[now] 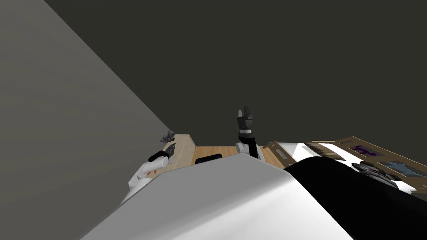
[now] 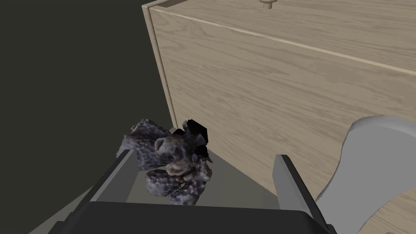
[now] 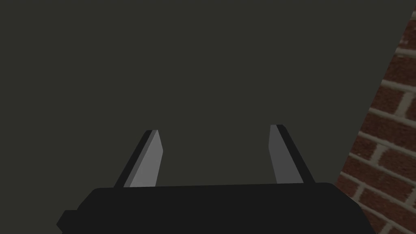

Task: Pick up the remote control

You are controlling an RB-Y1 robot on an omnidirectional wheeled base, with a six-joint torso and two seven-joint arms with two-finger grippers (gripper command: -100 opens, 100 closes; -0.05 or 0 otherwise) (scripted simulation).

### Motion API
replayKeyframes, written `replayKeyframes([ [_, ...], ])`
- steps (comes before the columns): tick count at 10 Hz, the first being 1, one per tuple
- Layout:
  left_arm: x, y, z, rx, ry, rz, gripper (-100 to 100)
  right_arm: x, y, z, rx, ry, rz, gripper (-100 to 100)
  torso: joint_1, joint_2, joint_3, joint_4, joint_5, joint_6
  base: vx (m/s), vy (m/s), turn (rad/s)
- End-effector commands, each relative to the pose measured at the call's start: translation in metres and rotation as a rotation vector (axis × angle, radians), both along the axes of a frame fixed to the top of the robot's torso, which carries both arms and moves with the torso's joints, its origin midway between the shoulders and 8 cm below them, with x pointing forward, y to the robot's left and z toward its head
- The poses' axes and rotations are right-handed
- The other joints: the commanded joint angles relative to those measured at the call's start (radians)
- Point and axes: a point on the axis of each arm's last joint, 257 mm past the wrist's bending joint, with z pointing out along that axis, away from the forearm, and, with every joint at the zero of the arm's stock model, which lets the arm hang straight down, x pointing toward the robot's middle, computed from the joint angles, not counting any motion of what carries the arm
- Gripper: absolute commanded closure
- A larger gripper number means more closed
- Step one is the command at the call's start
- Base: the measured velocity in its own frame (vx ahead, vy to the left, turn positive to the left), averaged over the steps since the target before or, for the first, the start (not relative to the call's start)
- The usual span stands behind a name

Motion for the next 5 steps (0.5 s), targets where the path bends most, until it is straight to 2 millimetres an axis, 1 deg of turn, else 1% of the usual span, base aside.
replayKeyframes([
  [1, -0.013, 0.011, -0.016, -0.002, 0.073, 0.013, -100, 0.0, 0.0, 0.0, 0.0, 0.0, 0.0, 0, 0.0, 0.0, 0.0, 0.0, 0.0, 0.0, 0.02, 0.038, -0.084],
  [2, -0.019, 0.012, -0.022, -0.004, 0.094, 0.019, -100, 0.0, 0.0, 0.0, 0.0, 0.0, 0.0, 0, 0.0, 0.0, 0.0, 0.0, 0.0, 0.0, 0.018, 0.036, -0.048],
  [3, -0.031, 0.024, -0.033, -0.007, 0.147, 0.033, -100, 0.0, 0.0, 0.0, 0.0, 0.0, 0.0, 0, 0.0, 0.0, 0.0, 0.0, 0.0, 0.0, 0.021, 0.039, -0.087],
  [4, -0.036, 0.023, -0.036, -0.01, 0.166, 0.035, -100, 0.0, 0.0, 0.0, 0.0, 0.0, 0.0, 0, 0.0, 0.0, 0.0, 0.0, 0.0, 0.0, 0.01, 0.038, -0.041],
  [5, -0.048, 0.034, -0.046, -0.015, 0.216, 0.05, -100, 0.0, 0.0, 0.0, 0.0, 0.0, 0.0, 0, 0.0, 0.0, 0.0, 0.0, 0.0, 0.0, 0.012, 0.047, -0.057],
])
